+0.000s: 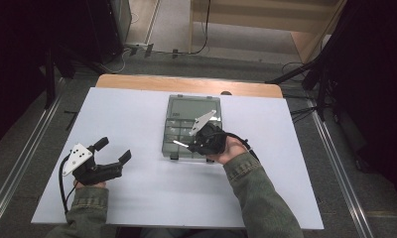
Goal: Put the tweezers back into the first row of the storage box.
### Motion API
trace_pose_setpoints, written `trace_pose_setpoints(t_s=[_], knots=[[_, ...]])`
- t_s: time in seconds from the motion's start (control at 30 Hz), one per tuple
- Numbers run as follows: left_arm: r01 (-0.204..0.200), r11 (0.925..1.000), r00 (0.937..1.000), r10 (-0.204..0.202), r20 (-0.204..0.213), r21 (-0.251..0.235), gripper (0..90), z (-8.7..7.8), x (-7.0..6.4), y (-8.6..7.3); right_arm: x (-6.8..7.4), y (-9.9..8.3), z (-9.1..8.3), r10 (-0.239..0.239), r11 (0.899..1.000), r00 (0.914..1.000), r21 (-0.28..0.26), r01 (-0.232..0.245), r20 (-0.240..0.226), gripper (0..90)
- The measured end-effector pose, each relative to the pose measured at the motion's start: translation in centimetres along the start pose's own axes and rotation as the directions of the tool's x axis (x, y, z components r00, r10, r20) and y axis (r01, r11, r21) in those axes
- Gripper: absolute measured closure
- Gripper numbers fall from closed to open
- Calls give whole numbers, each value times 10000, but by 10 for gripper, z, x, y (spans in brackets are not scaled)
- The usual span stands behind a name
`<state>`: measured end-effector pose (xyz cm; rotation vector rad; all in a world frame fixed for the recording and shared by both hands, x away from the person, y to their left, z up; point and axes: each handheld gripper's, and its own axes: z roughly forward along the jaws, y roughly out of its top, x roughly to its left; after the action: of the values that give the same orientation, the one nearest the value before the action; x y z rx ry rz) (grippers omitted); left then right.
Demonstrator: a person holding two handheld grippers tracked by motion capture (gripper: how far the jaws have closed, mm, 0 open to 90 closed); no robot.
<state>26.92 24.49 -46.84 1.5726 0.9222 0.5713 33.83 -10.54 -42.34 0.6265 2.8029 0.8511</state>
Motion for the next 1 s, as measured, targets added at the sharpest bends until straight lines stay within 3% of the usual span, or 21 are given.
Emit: trace_pose_setpoints(t_s=[0.53,1.0], knots=[[40,10000,10000,-40,56,-17,57,0,0,0,-27,-2,2,430,9986,9946,258,-456,941,853],[82,10000,9999,-82,121,-28,57,0,0,0,-44,-8,9,746,9947,9828,570,-853,1692,853]])
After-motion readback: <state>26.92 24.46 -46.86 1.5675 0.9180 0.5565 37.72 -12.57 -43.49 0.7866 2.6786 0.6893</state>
